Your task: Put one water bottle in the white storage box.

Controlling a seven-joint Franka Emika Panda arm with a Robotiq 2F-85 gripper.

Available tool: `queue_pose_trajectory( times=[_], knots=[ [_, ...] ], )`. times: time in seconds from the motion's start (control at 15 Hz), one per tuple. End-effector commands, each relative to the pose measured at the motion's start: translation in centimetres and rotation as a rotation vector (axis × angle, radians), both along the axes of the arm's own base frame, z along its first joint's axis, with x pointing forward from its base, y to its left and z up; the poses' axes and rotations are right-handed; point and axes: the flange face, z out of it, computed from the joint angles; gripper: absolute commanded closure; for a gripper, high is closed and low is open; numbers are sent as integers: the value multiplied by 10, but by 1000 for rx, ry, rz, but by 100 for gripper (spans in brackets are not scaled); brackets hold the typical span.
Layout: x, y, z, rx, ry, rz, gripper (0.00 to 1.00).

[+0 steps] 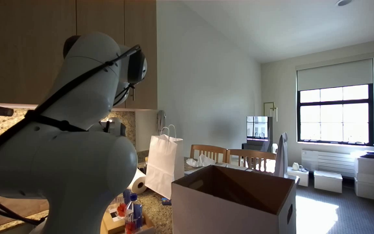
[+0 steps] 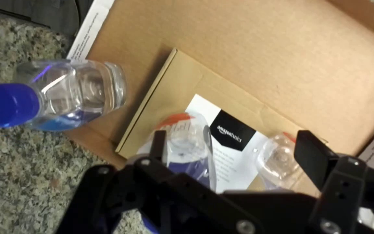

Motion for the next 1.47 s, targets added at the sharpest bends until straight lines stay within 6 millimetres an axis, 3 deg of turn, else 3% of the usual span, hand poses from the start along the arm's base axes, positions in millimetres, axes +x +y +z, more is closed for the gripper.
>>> queue_pose_trajectory(
  times=[0.0,0.27,0.47,0.53,0.73,1.07,1.4],
  knots=[
    [30,-4,20,24,-27,-20,0],
    [57,-18,12,12,-39,-68,0],
    [61,-26,4,0,-6,-81,0],
    [60,-27,0,-7,6,-81,20],
    [56,-27,-2,-5,22,-73,42],
    [53,-23,6,-2,6,-66,72],
    [50,-20,18,7,-1,-62,90]
  ],
)
